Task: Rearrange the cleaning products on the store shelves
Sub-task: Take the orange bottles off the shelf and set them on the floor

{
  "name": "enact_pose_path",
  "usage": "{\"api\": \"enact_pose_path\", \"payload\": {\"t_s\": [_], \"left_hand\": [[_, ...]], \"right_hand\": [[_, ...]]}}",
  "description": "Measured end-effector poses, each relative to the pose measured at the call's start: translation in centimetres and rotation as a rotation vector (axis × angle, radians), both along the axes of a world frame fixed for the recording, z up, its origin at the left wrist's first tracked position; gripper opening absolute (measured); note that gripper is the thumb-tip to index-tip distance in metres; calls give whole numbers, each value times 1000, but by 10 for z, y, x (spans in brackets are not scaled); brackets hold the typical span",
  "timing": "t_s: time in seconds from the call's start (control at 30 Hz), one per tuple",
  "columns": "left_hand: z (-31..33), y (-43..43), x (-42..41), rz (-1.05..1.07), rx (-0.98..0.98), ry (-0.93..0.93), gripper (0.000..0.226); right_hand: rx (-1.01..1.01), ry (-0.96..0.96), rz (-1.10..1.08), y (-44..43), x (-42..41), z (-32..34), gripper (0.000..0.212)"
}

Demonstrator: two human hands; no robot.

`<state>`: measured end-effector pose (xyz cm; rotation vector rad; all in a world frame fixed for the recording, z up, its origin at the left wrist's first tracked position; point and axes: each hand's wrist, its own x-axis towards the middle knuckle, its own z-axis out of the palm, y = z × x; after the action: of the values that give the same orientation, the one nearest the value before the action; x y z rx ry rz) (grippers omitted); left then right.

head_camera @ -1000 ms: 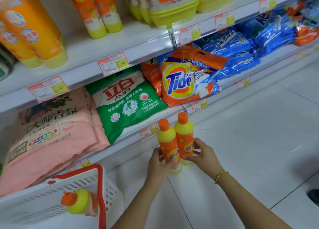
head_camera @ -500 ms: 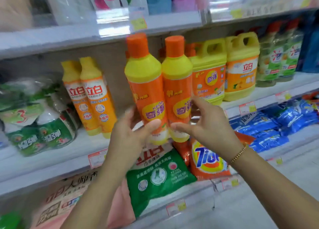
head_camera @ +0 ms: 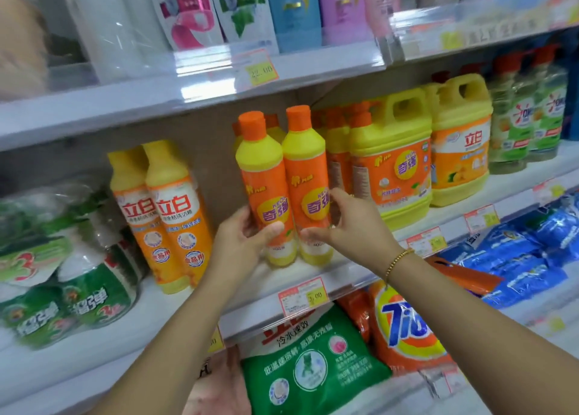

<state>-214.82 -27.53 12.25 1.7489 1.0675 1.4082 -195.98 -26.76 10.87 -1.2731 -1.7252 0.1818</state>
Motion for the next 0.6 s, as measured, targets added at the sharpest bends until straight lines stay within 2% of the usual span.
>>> {"api": "enact_pose_path", "payload": {"t_s": [0.17,0.37,0.47,0.6], "left_hand": [[-4,14,-8,-6,-82,-22,33],[-24,20,-7,64,-176,-68,55],[-29,22,-8,91,-178,-12,51],[-28,27,-8,119,-200,-2,38]], "right_hand": [[-73,37,6,18,-11,-2,53],[-124,51,-1,20,-17,-7,49],[-200,-30,35,18,-12,-14,47],[-225,-50,-23,37,-16,-14,46]]}}
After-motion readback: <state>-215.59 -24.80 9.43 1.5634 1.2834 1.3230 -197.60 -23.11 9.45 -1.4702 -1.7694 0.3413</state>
